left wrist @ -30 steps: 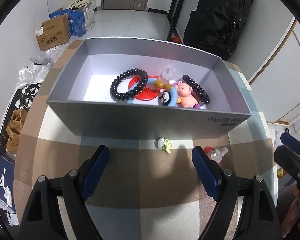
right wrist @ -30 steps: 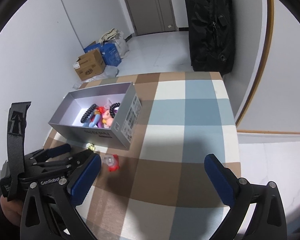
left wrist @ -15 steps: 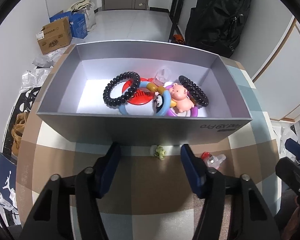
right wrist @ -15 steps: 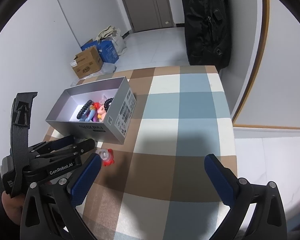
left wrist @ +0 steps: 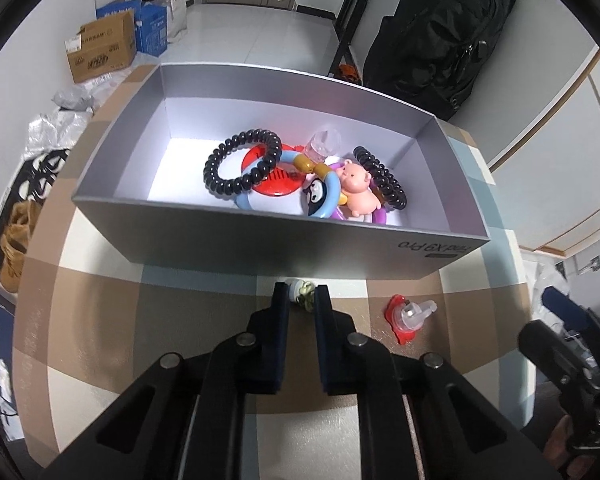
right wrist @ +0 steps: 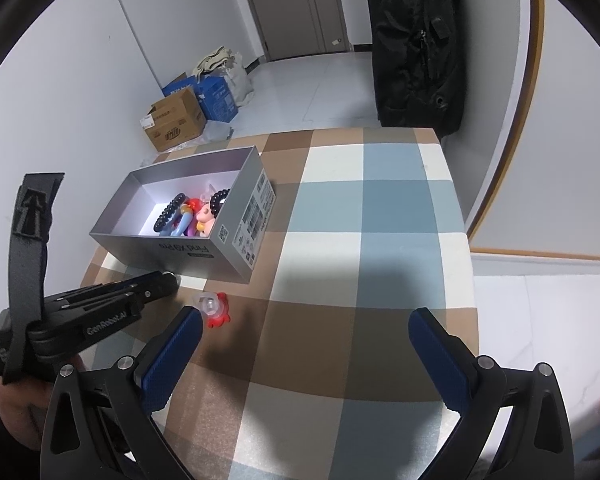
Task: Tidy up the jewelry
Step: 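Grasp the small green figurine with the left gripper, then lift the green figurine with the left gripper while the right gripper grasps the red pacifier charm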
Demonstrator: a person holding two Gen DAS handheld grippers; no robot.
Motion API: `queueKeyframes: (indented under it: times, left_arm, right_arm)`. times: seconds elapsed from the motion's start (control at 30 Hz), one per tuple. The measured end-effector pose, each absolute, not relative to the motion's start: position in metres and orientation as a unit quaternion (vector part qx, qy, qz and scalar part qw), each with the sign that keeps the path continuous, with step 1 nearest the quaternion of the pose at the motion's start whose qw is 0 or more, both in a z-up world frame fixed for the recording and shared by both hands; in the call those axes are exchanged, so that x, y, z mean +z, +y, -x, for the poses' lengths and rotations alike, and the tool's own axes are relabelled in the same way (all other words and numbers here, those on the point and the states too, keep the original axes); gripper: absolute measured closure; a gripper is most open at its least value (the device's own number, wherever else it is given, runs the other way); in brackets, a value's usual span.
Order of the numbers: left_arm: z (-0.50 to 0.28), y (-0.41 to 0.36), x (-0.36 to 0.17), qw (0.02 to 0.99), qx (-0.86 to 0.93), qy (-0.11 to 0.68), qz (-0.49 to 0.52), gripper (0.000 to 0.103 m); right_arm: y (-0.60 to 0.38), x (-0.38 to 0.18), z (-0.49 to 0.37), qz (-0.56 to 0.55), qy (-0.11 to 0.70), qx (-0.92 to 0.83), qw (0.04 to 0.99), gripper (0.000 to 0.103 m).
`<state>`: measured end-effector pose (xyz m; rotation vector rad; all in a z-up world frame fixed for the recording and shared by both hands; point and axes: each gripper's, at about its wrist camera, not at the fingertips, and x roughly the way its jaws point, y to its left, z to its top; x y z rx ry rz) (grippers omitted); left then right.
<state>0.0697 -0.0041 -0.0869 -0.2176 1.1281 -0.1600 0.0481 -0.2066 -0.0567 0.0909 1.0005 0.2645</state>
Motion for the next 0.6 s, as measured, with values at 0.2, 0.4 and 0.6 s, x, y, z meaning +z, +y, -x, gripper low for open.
queueKeyframes:
  times: [0.2, 0.4, 0.6]
  left_arm:
    - [-0.067, 0.003, -0.086, 0.825, -0.096, 0.541, 0.132, 0.095]
    - [-0.060, 0.010, -0.079, 0.821, -0.109, 0.539, 0.155, 0.095]
    - [-0.059, 0.022, -0.063, 0.826, -0.119, 0.517, 0.191, 0.095]
  right_arm:
    - [-0.202, -0.062, -0.048, -0.040, 0.485, 0.125, 0.865, 0.000]
    - [-0.194, -0.067, -0.049, -0.041, 0.494, 0.142, 0.857, 0.000]
    - [-0.186, -0.074, -0.051, -0.050, 0.506, 0.159, 0.846, 0.000]
